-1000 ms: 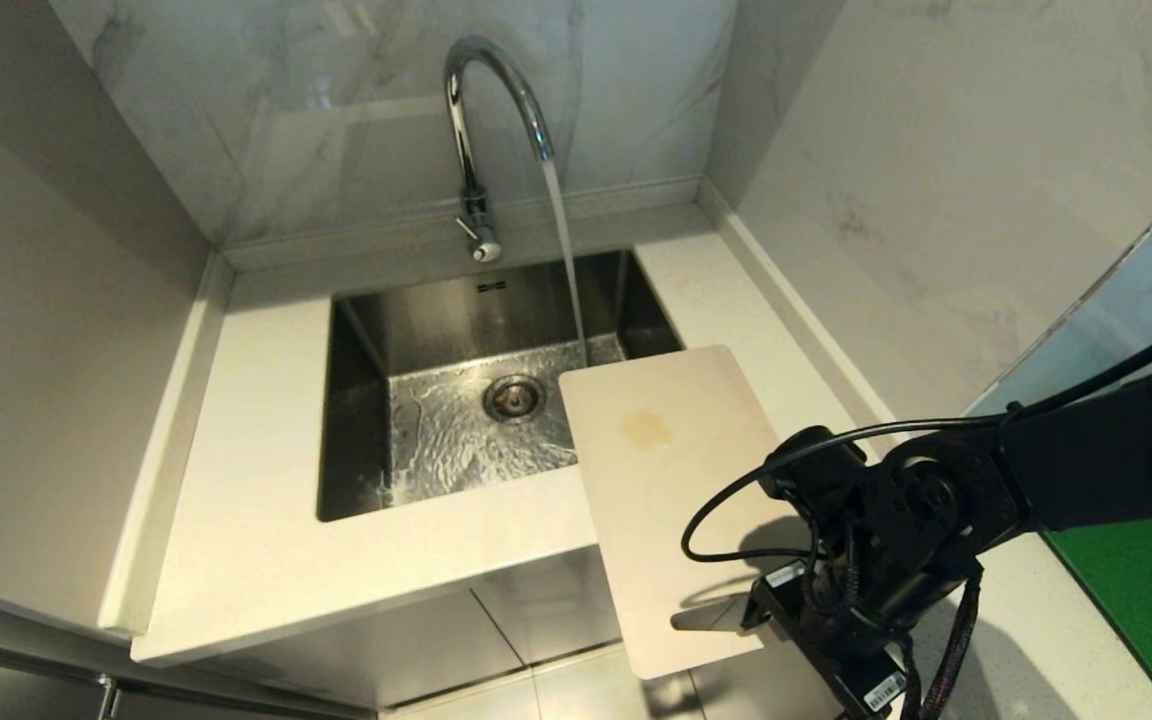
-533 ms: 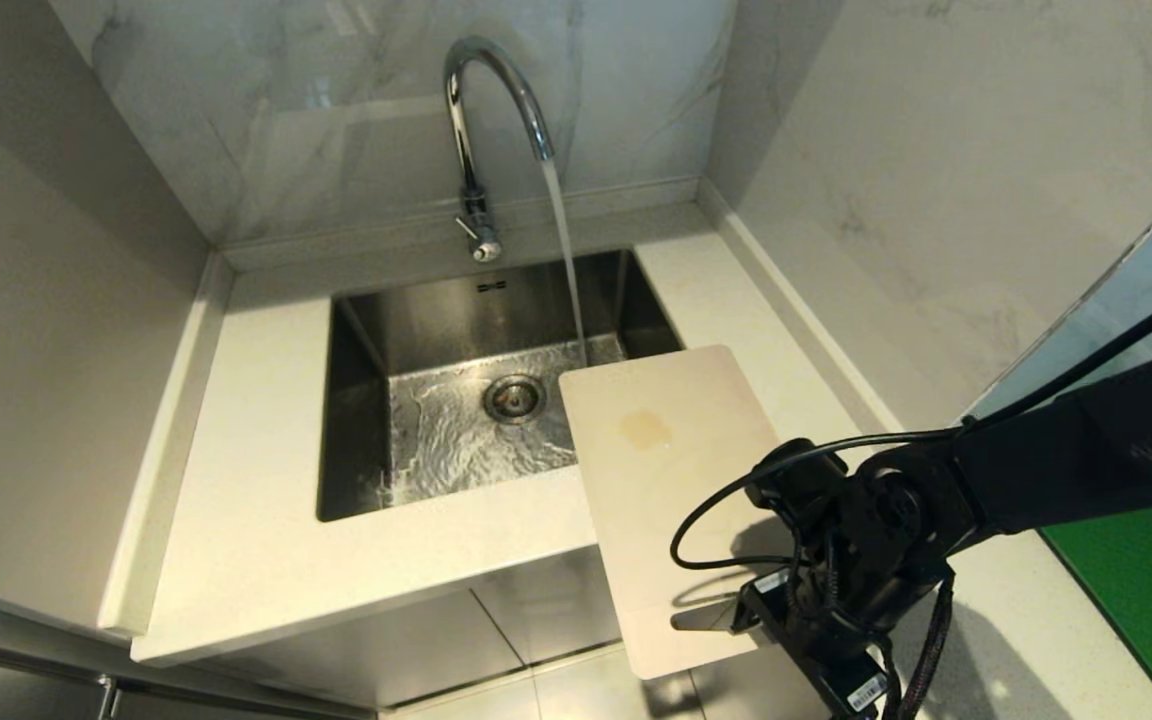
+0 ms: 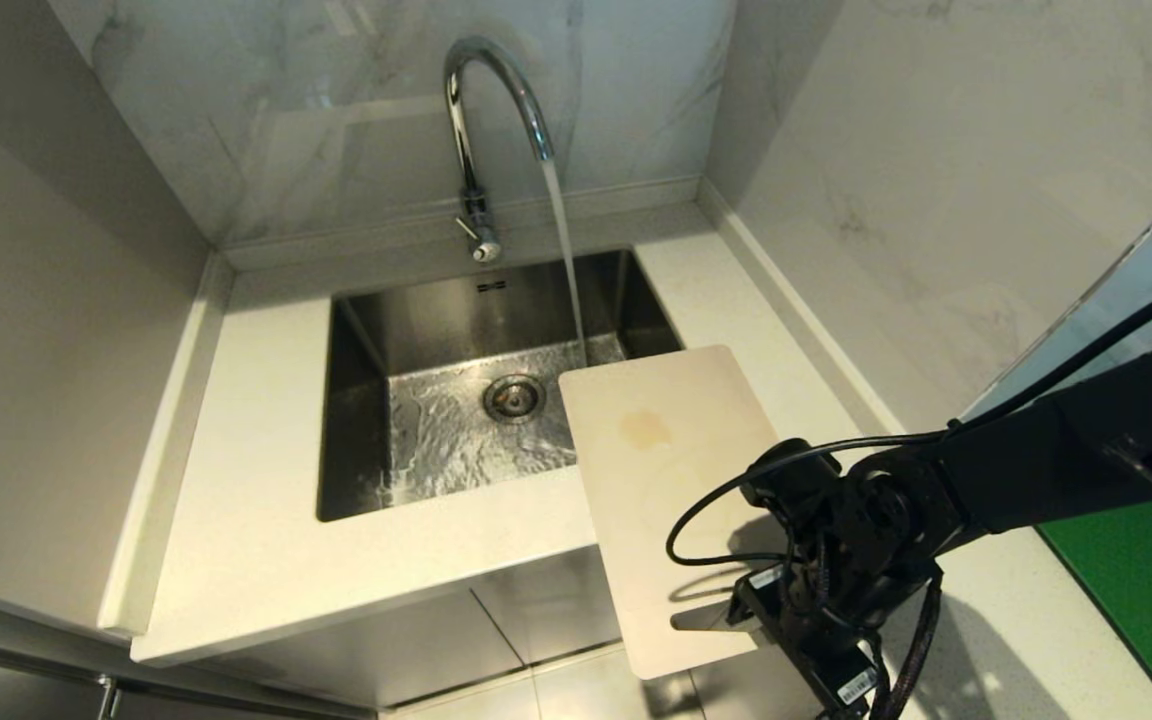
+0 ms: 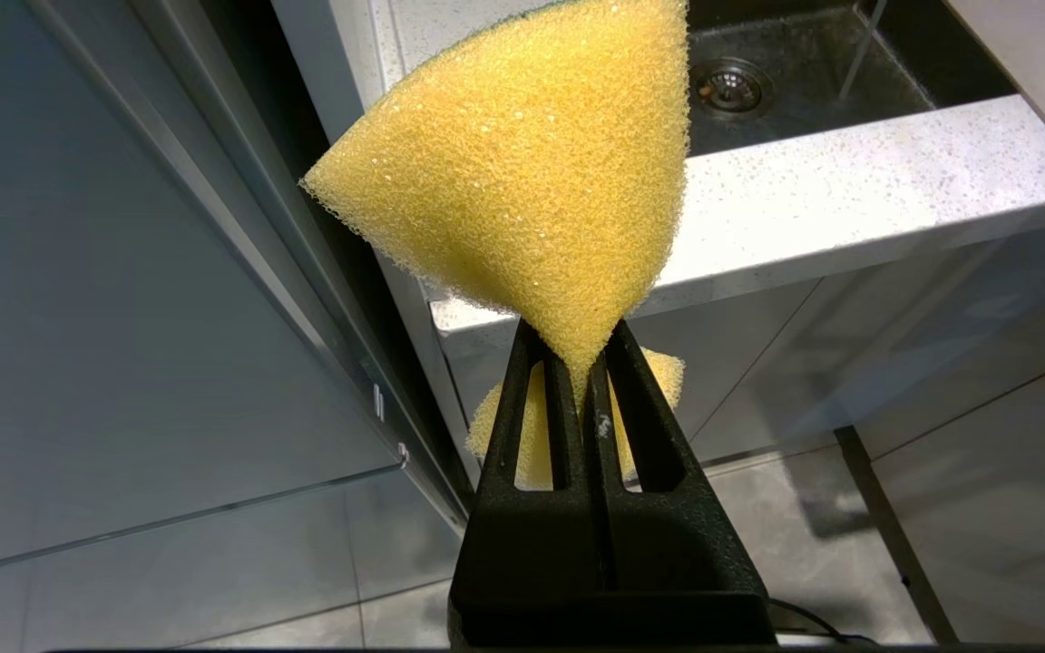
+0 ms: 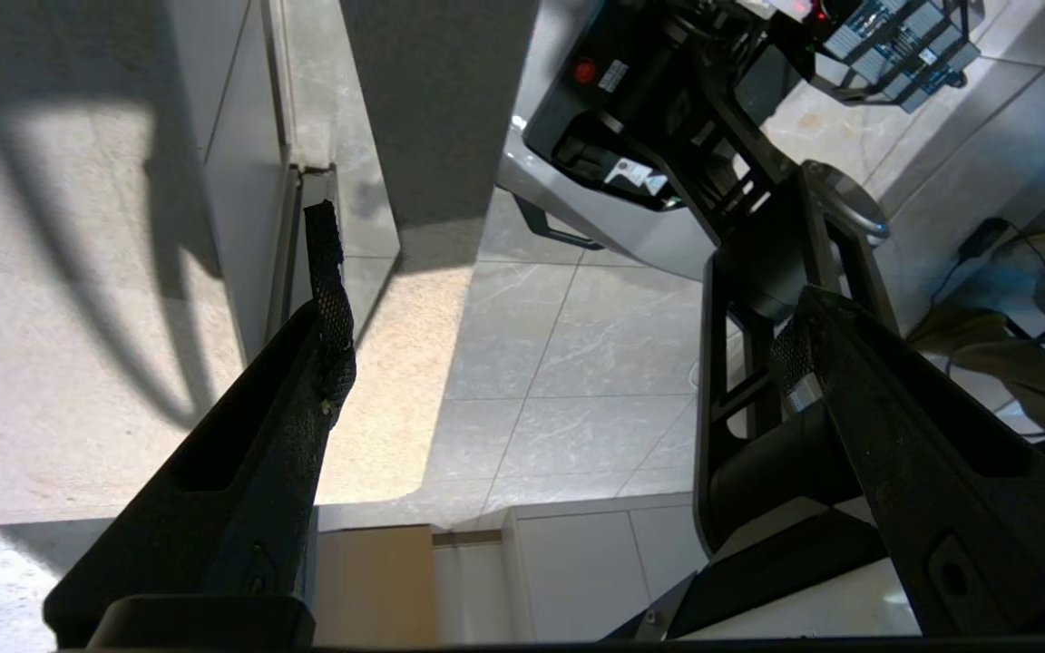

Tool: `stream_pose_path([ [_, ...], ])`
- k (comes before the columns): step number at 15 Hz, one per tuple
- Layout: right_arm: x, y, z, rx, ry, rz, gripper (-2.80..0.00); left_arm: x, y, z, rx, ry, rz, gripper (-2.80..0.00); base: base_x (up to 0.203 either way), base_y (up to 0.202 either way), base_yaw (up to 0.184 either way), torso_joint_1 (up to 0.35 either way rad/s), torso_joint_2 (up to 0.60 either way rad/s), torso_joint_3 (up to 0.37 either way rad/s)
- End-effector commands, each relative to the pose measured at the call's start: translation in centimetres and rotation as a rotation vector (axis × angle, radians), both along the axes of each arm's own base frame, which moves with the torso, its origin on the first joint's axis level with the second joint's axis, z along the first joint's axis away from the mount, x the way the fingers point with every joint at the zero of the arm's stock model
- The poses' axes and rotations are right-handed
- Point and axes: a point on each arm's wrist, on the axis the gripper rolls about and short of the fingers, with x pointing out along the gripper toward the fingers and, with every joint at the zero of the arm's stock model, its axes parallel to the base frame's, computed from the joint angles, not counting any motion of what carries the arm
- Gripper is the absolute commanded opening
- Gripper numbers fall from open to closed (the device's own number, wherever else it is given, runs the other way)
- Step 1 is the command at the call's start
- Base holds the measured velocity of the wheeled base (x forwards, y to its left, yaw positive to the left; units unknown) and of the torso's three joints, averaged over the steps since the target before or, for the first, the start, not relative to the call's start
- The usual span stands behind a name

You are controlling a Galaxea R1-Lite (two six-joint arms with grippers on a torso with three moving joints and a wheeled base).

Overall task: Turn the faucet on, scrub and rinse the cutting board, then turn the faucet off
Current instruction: Pick up the cutting board

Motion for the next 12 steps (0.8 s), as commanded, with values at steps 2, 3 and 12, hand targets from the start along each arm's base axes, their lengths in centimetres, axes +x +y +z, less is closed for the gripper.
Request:
stream_pose_path([
  [2,0.2,-0.1,-0.3,0.000,0.003,-0.015,0.00,0.0,0.0,0.0,0.000,-0.003,0.001,-2.80,0.000,0.000,0.000,0.000,0.00,0.000],
  [3,0.2,-0.1,-0.4,0.000,0.002,-0.016,0.00,0.0,0.0,0.0,0.001,-0.001,0.001,-2.80,0.000,0.000,0.000,0.000,0.00,0.000],
  [12,0.9,0.1,-1.8,-0.025,0.008,-0.018,0.00,0.0,0.0,0.0,0.000,-0.003,0.001,-2.80,0.000,0.000,0.000,0.000,0.00,0.000],
])
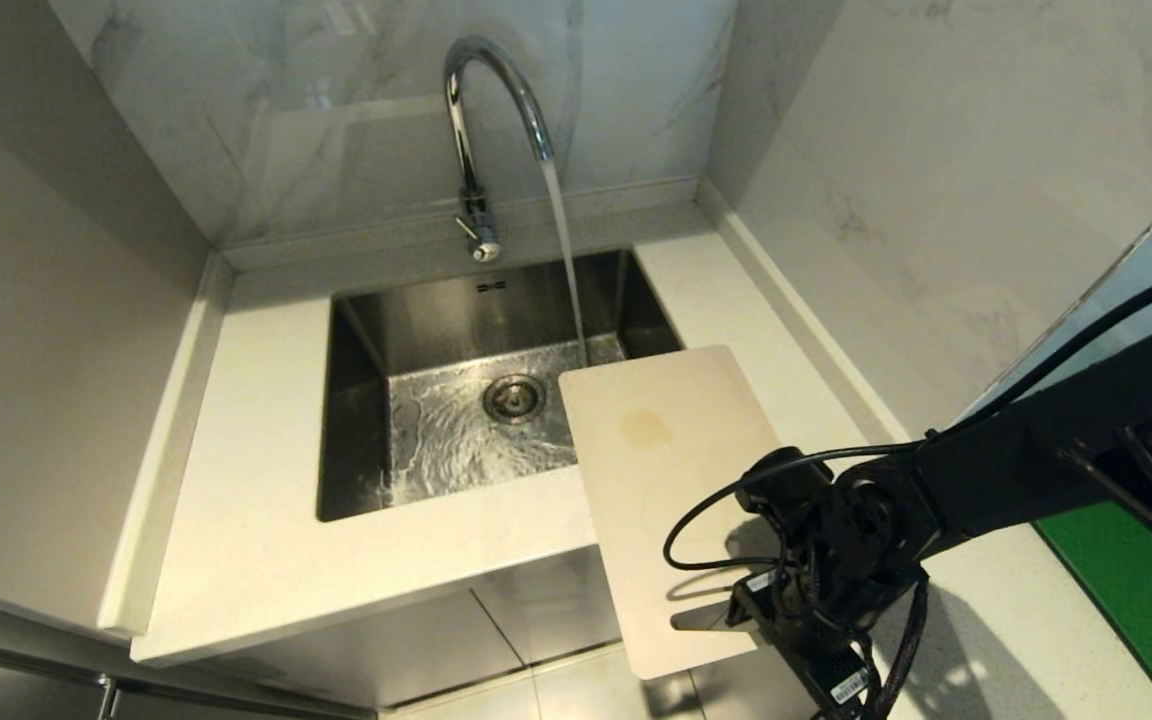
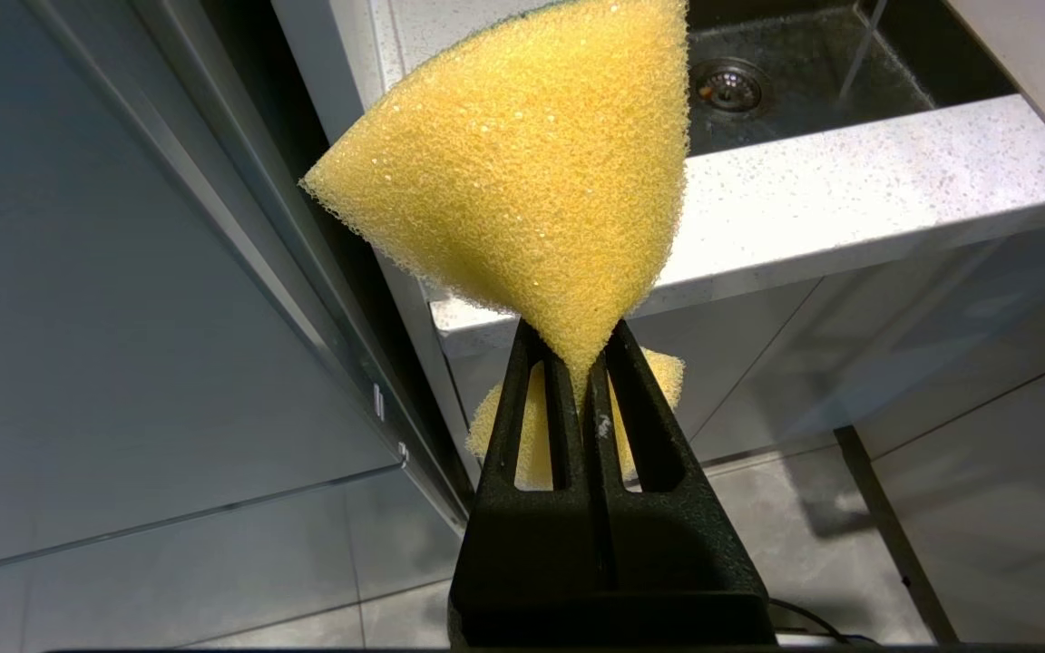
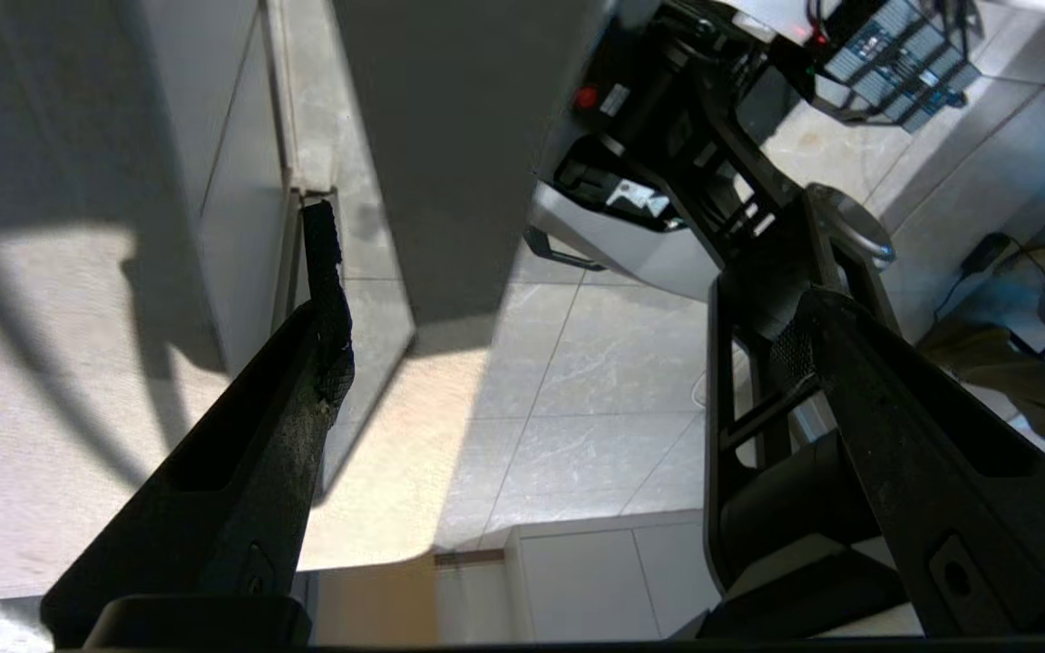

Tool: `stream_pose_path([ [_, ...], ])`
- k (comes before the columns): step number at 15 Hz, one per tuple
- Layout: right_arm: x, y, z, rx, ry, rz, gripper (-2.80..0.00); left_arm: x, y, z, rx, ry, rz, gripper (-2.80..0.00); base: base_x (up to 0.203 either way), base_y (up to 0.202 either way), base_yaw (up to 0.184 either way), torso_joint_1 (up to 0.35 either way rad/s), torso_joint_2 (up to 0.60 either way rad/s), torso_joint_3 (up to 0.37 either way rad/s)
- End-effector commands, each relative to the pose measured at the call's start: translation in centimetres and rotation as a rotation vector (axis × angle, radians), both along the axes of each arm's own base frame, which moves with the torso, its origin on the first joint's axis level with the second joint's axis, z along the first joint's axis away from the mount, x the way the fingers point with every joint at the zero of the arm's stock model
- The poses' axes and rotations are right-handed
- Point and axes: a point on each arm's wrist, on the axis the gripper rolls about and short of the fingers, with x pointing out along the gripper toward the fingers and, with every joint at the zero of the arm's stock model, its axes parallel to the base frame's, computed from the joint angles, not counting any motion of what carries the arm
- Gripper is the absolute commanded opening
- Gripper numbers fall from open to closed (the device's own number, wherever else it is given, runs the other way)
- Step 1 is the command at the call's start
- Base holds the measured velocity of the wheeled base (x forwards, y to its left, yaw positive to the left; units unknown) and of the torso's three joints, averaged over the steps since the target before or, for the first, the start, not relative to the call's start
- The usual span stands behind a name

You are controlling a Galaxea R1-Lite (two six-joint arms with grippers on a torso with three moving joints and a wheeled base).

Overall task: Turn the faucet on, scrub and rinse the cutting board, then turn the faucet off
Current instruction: Pick up the cutting board

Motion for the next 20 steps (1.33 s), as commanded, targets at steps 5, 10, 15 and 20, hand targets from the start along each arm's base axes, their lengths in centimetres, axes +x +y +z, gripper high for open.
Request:
stream_pose_path([
  [5,0.5,0.2,-1.2,-0.012,0.026,-0.005,0.00,0.0,0.0,0.0,-0.001,-0.002,0.001,-2.80,0.000,0.000,0.000,0.000,0.00,0.000],
  [10,1.0,0.4,-2.2,-0.016,0.029,0.012,-2.80,0.0,0.0,0.0,0.000,-0.001,0.001,-2.80,0.000,0.000,0.000,0.000,0.00,0.000],
  [15,1.4,0.5,-2.3,-0.015,0.021,0.019,-2.80,0.0,0.0,0.0,-0.001,-0.002,0.001,-2.80,0.000,0.000,0.000,0.000,0.00,0.000],
  [20,1.5,0.5,-2.1,-0.010,0.014,0.021,-2.80,0.0,0.0,0.0,-0.001,-0.002,0.001,-2.80,0.000,0.000,0.000,0.000,0.00,0.000],
])
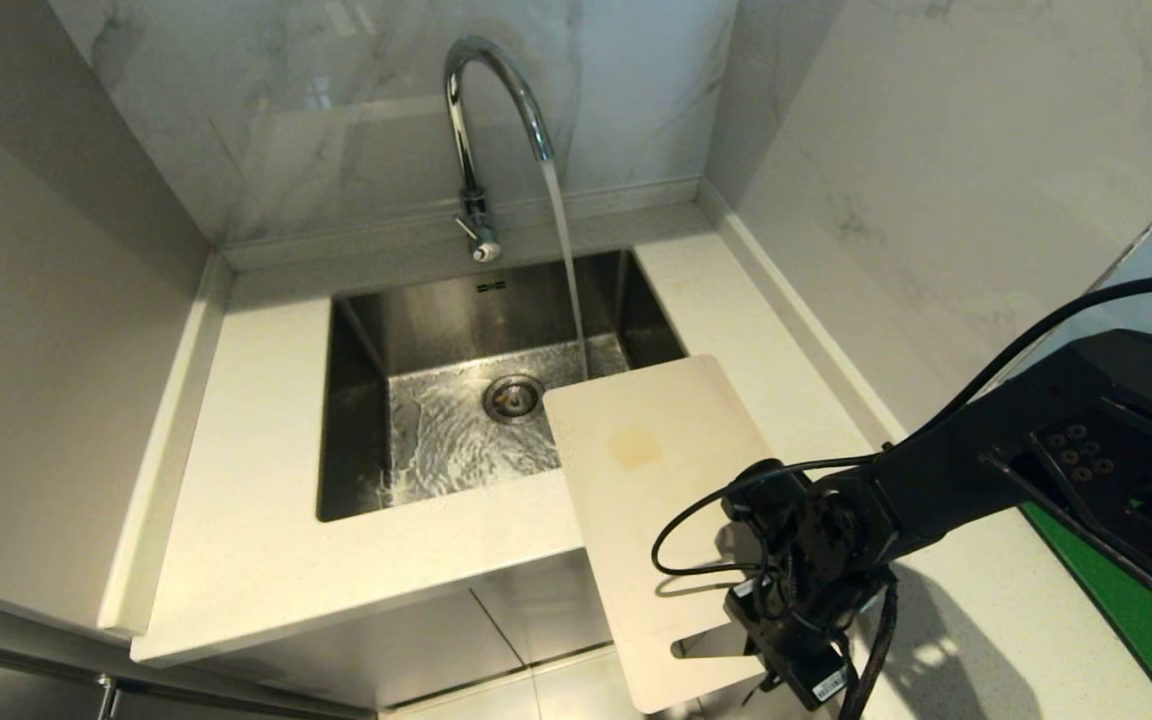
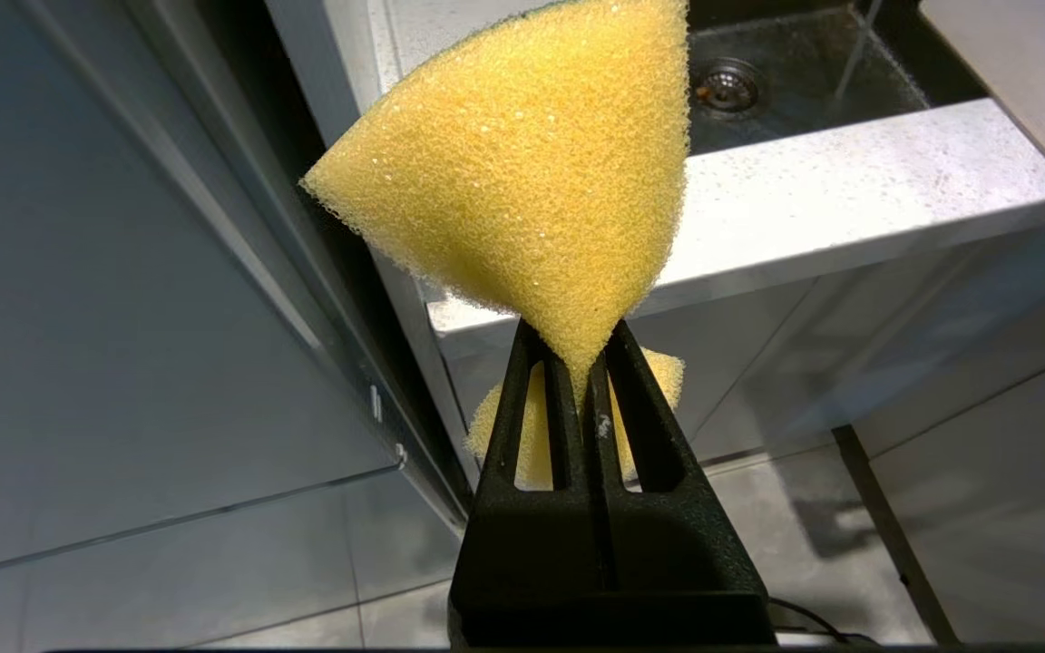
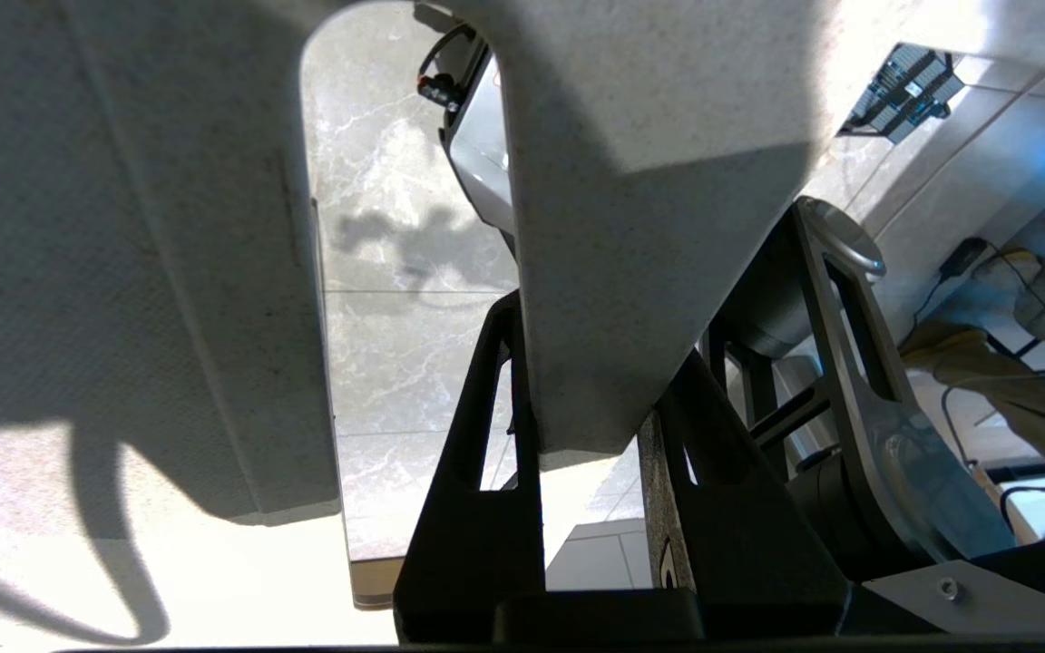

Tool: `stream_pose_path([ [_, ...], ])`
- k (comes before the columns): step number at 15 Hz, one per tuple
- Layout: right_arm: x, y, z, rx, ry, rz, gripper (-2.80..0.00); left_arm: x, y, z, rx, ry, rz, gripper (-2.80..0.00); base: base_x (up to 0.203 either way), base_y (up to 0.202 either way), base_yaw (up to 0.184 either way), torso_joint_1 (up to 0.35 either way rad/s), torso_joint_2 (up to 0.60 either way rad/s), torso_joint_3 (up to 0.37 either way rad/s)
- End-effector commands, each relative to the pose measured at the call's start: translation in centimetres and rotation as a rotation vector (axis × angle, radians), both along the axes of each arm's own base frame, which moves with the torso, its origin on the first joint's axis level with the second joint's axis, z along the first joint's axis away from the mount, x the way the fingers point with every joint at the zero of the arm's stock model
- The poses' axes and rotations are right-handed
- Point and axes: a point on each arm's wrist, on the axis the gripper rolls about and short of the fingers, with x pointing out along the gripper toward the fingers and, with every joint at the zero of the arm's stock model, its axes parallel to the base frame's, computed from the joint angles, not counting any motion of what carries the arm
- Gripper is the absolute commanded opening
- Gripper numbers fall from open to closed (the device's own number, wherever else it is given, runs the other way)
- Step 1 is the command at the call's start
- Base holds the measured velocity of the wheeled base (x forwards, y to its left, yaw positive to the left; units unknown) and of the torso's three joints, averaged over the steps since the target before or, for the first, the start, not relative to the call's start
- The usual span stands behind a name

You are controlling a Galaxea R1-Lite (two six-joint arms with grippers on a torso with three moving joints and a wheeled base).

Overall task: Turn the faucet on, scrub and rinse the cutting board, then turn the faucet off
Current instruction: Pick up the cutting board

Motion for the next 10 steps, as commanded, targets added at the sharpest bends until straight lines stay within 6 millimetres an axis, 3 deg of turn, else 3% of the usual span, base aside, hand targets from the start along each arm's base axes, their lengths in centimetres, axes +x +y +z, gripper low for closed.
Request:
stream_pose_path([
  [1,-0.1,0.0,0.2,0.004,-0.005,-0.008,-2.80,0.0,0.0,0.0,-0.001,-0.002,0.001,-2.80,0.000,0.000,0.000,0.000,0.00,0.000],
  [4,-0.8,-0.3,3.1,0.027,-0.072,-0.010,-2.80,0.0,0.0,0.0,0.001,-0.002,0.001,-2.80,0.000,0.000,0.000,0.000,0.00,0.000],
  [10,-6.0,-2.2,12.9,0.089,-0.288,0.035,-2.80,0.0,0.0,0.0,0.000,-0.003,0.001,-2.80,0.000,0.000,0.000,0.000,0.00,0.000],
])
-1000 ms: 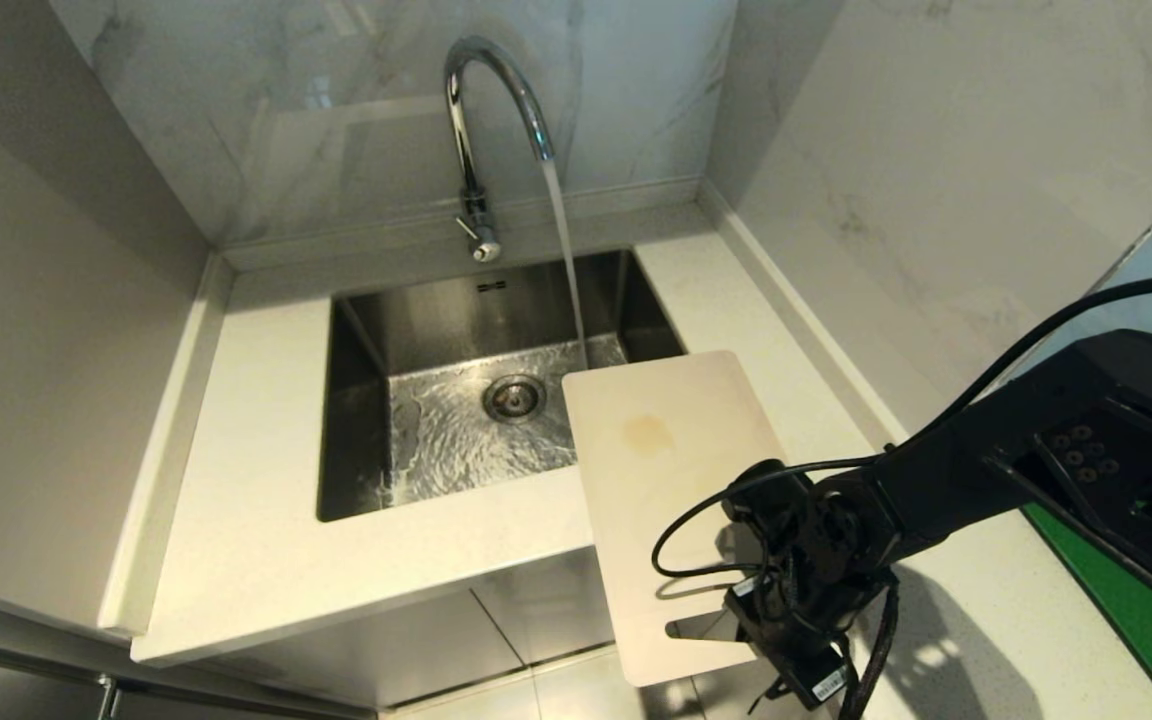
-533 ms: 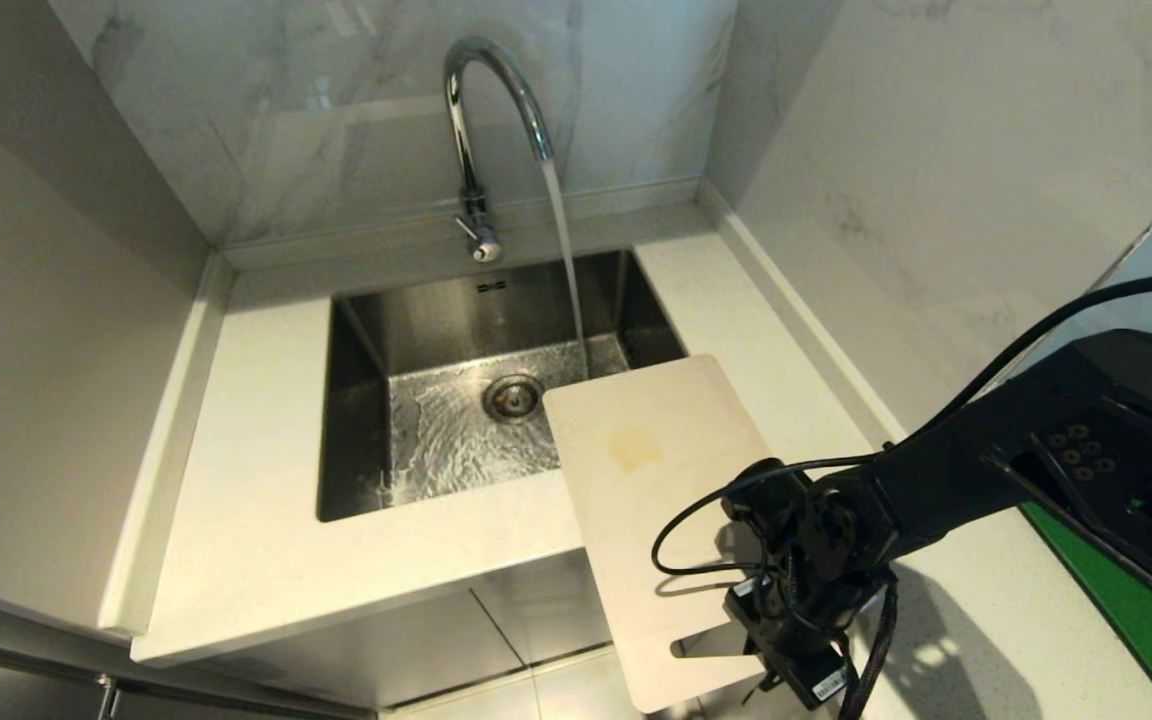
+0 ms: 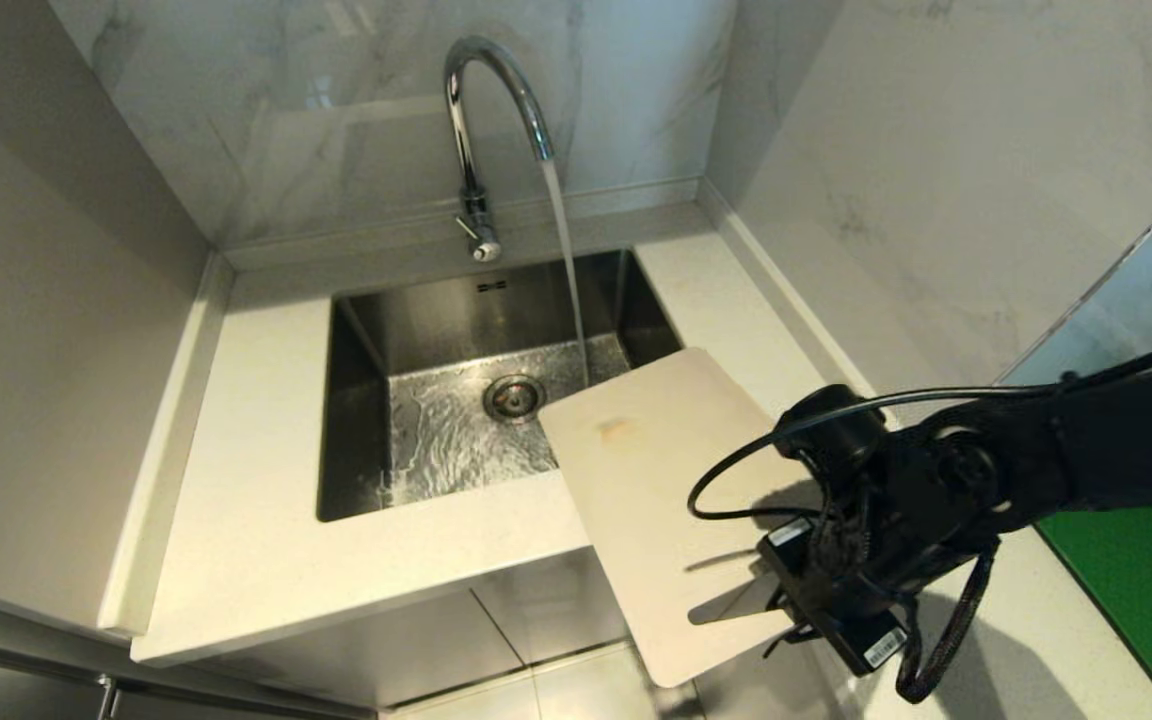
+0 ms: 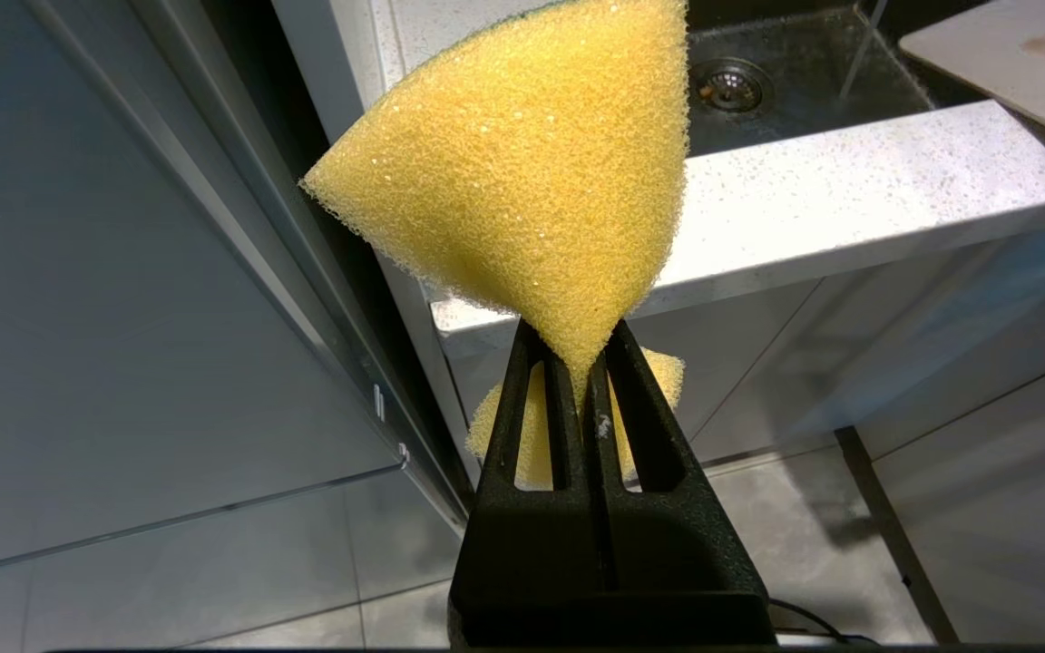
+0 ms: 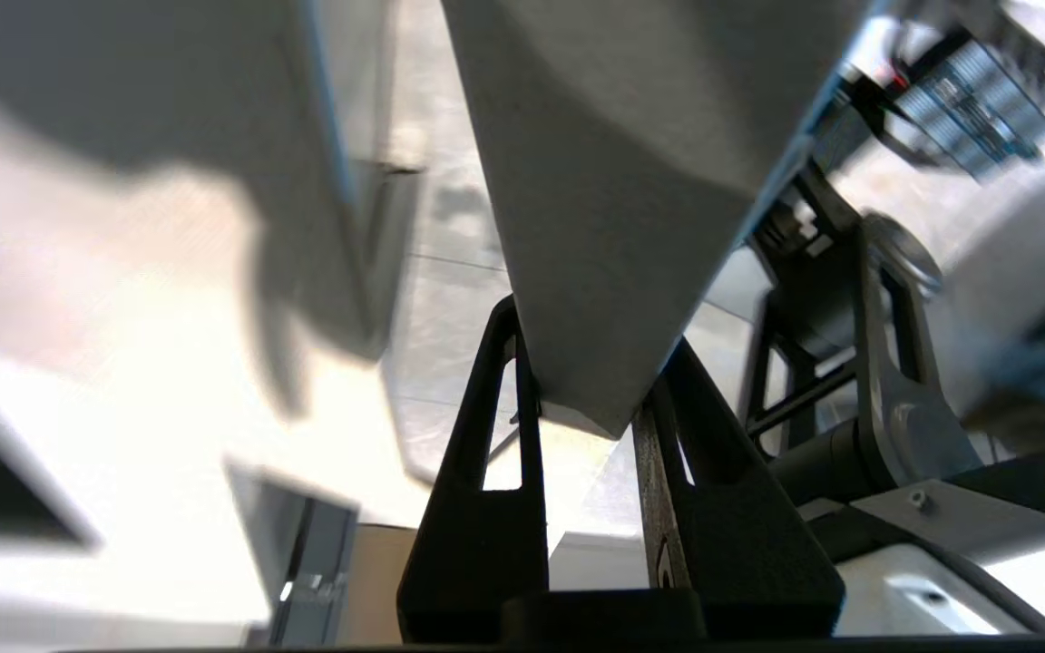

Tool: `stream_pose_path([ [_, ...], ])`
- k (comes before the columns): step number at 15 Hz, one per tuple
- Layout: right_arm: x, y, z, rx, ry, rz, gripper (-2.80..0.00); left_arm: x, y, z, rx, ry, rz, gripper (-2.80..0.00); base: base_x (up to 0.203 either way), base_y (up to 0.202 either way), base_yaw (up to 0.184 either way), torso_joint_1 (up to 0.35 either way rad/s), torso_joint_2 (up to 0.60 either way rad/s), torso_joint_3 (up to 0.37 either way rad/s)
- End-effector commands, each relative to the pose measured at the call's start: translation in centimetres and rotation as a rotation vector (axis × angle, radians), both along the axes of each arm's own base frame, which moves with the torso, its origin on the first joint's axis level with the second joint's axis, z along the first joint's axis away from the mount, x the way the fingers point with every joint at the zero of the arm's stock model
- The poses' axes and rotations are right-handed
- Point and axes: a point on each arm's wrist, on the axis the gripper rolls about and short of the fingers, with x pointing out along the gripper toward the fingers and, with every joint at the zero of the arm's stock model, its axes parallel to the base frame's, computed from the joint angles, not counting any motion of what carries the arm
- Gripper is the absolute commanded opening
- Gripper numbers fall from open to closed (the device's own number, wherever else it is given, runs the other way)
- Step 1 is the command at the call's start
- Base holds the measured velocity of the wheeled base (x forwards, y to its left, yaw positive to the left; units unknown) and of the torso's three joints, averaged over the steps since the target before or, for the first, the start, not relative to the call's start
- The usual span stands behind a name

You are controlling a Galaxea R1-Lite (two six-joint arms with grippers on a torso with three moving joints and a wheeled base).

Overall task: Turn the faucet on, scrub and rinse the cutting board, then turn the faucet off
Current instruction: Pick up the cutting board

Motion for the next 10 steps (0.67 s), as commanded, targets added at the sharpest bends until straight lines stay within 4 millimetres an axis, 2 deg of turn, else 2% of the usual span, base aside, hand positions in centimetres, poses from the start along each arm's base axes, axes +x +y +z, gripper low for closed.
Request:
stream_pose_path([
  [1,-2.8,-1.0,4.7,0.035,-0.150,0.035,-2.80,0.0,0.0,0.0,0.000,-0.001,0.001,-2.80,0.000,0.000,0.000,0.000,0.00,0.000],
  [5,-4.6,-2.3,7.4,-0.065,-0.316,0.254,-2.80,0.0,0.0,0.0,-0.001,-0.002,0.001,-2.80,0.000,0.000,0.000,0.000,0.00,0.000],
  [7,-4.8,-2.8,9.0,-0.114,-0.469,0.346,-2.80,0.0,0.0,0.0,-0.001,-0.001,0.001,-2.80,0.000,0.000,0.000,0.000,0.00,0.000],
  [10,-5.1,-3.0,10.0,-0.213,-0.561,0.486,-2.80,0.0,0.0,0.0,0.000,-0.003,0.001,-2.80,0.000,0.000,0.000,0.000,0.00,0.000],
])
